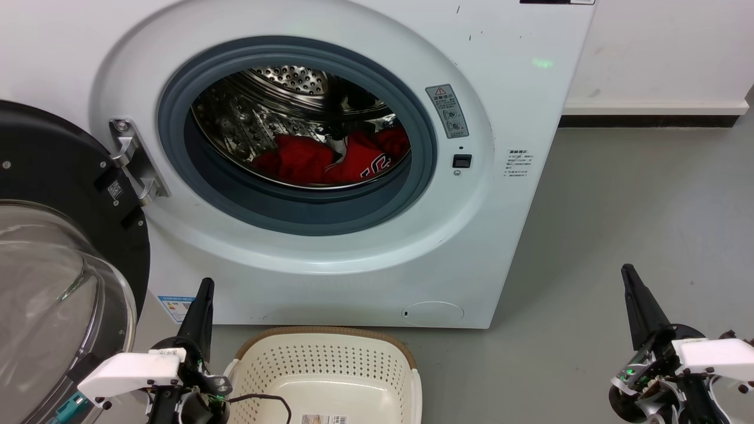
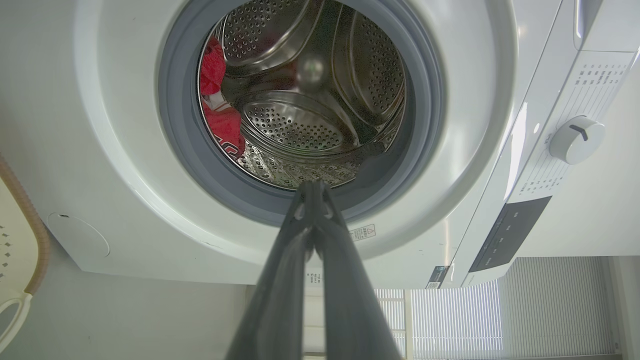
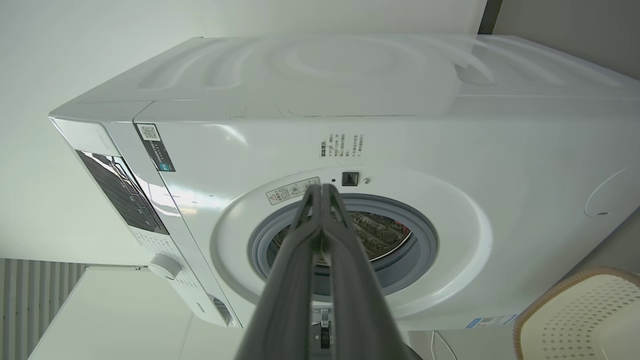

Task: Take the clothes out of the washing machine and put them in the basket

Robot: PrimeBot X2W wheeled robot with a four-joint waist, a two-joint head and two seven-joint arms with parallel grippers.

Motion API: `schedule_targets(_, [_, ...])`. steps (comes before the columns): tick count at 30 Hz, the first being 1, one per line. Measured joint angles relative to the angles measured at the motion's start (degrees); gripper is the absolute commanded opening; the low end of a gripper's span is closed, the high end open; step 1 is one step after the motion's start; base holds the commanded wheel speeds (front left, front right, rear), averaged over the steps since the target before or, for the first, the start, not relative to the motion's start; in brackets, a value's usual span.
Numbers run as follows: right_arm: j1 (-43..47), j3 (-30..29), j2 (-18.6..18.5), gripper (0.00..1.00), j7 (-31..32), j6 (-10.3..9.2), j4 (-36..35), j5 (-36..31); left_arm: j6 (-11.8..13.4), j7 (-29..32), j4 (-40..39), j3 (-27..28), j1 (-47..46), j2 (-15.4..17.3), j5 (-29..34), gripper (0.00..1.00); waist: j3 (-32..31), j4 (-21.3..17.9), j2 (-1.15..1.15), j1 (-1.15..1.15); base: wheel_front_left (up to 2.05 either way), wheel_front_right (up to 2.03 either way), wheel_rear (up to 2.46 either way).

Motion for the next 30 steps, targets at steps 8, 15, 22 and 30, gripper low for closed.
schedule_targets(8, [0.0,0.0,0.0,0.0,0.0,0.0,0.0,0.0,0.0,0.0,0.0,0.0,0.0,0.0,0.0,0.0,0.0,0.0,0.0,0.0,0.0,0.0,0.0])
schedule_targets(15, [0.0,0.0,0.0,0.0,0.0,0.0,0.0,0.0,0.0,0.0,0.0,0.0,0.0,0.0,0.0,0.0,0.0,0.0,0.0,0.0,0.0,0.0,0.0])
schedule_targets(22, [0.0,0.0,0.0,0.0,0.0,0.0,0.0,0.0,0.0,0.0,0.0,0.0,0.0,0.0,0.0,0.0,0.0,0.0,0.0,0.0,0.0,0.0,0.0])
schedule_targets(30, [0.0,-0.01,0.0,0.0,0.0,0.0,0.0,0.0,0.0,0.0,0.0,0.0,0.0,0.0,0.0,0.0,0.0,0.0,0.0,0.0,0.0,0.0,0.0])
